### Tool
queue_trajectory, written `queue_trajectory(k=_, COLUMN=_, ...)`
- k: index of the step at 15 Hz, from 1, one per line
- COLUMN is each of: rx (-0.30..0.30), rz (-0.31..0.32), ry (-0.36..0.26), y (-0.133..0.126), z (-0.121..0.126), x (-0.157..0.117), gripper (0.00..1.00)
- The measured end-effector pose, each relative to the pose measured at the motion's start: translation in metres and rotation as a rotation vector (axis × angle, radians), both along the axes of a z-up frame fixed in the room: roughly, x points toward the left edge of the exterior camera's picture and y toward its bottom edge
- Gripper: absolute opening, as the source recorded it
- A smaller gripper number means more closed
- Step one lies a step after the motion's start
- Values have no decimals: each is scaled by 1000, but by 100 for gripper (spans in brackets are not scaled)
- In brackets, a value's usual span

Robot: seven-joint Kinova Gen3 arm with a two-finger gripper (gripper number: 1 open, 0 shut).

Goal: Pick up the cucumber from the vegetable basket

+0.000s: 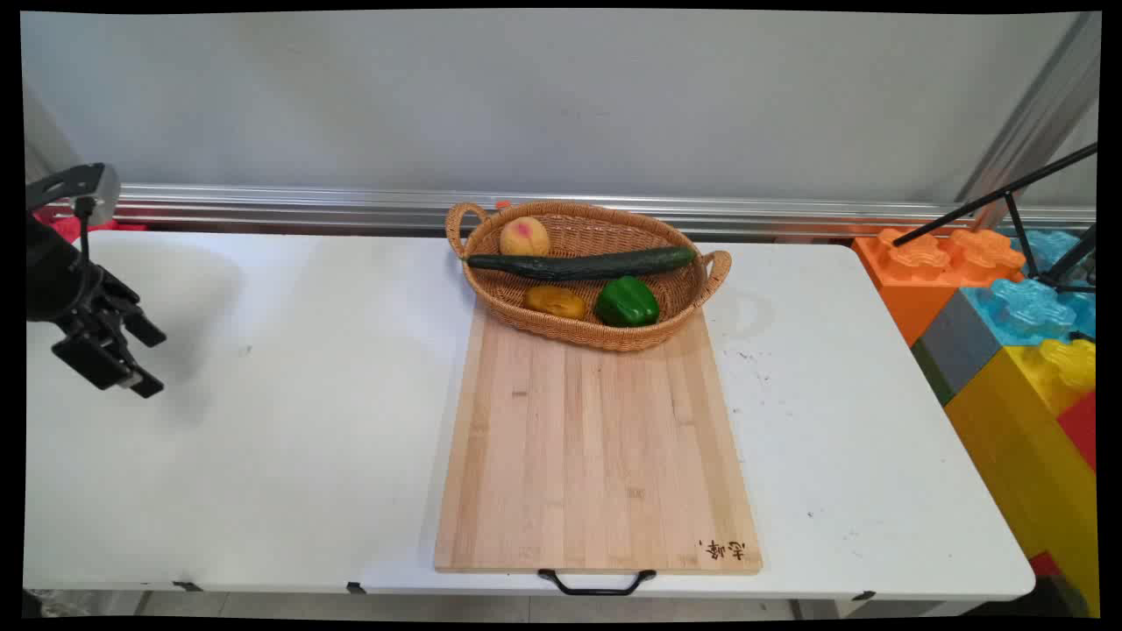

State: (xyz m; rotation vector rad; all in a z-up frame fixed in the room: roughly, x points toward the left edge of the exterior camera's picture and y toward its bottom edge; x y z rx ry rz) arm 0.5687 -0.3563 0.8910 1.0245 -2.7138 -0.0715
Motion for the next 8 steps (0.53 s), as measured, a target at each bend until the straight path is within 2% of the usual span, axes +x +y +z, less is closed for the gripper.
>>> queue_trajectory(k=6, rx=-77, rz=-48, ry=54, y=-7, z=3, x=-34, gripper=100)
queue_trajectory(k=8, rx=-112, rz=-53, ry=69, y=-14, z=8, x=-56, gripper=100)
